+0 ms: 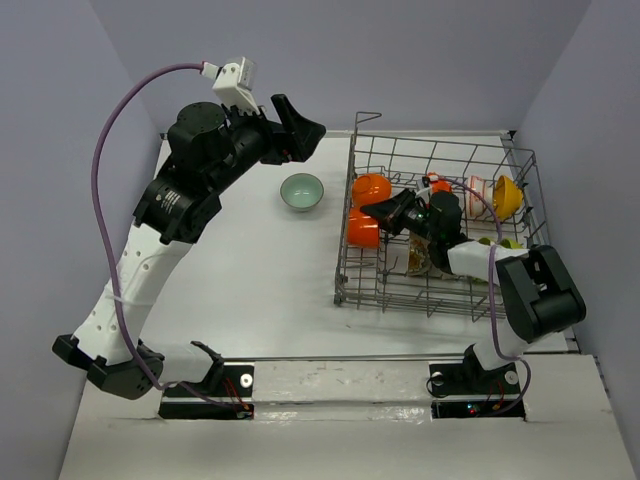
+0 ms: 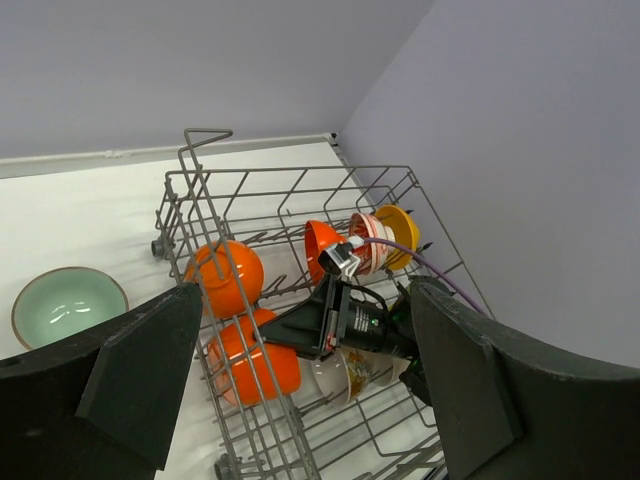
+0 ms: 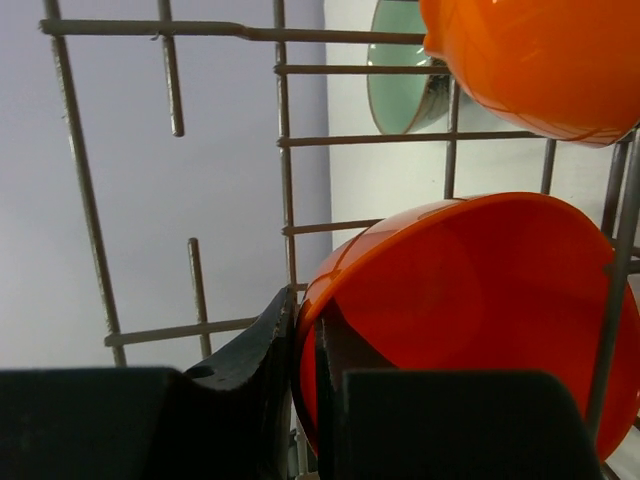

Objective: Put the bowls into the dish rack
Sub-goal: Turn the bowl upside down over the dish rack.

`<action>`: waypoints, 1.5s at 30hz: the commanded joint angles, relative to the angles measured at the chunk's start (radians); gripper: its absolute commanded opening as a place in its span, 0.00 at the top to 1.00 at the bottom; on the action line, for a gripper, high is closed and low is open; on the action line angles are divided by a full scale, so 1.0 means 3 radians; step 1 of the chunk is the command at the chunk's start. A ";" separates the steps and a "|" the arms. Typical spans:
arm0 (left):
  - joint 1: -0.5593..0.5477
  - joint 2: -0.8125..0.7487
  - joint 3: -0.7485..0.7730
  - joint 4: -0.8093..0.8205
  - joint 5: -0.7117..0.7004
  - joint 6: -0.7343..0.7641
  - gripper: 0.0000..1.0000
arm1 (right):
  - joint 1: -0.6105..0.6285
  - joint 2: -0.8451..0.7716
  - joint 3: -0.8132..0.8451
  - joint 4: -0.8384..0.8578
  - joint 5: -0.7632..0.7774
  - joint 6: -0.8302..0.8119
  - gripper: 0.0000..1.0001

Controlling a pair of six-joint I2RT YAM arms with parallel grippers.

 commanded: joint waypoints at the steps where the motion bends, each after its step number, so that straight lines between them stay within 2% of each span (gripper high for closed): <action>1: 0.0009 -0.0010 0.0036 0.0202 0.0080 -0.0026 0.06 | -0.0039 -0.0242 0.0323 -0.0821 0.0249 -0.0563 0.93; 2: 0.0009 -0.0005 0.0041 0.0217 0.0091 -0.0031 0.07 | -0.0039 -0.0278 0.0358 -0.1101 0.0310 -0.0721 0.85; 7: 0.0015 0.0016 0.0020 0.0263 0.0137 -0.0067 0.07 | -0.0039 -0.0447 0.0614 -0.1849 0.0730 -0.1141 0.75; 13: 0.0009 0.0005 0.0010 0.0269 0.0142 -0.0067 0.07 | -0.0039 -0.0488 0.0717 -0.2203 0.1011 -0.1356 0.66; 31: 0.0009 0.0000 0.0041 0.0269 0.0157 -0.0098 0.07 | -0.0039 -0.0575 0.0798 -0.2759 0.1430 -0.1781 0.64; 45: 0.0004 -0.0020 0.0015 0.0284 0.0173 -0.0123 0.07 | -0.0039 -0.0677 0.0732 -0.2970 0.1722 -0.2006 0.63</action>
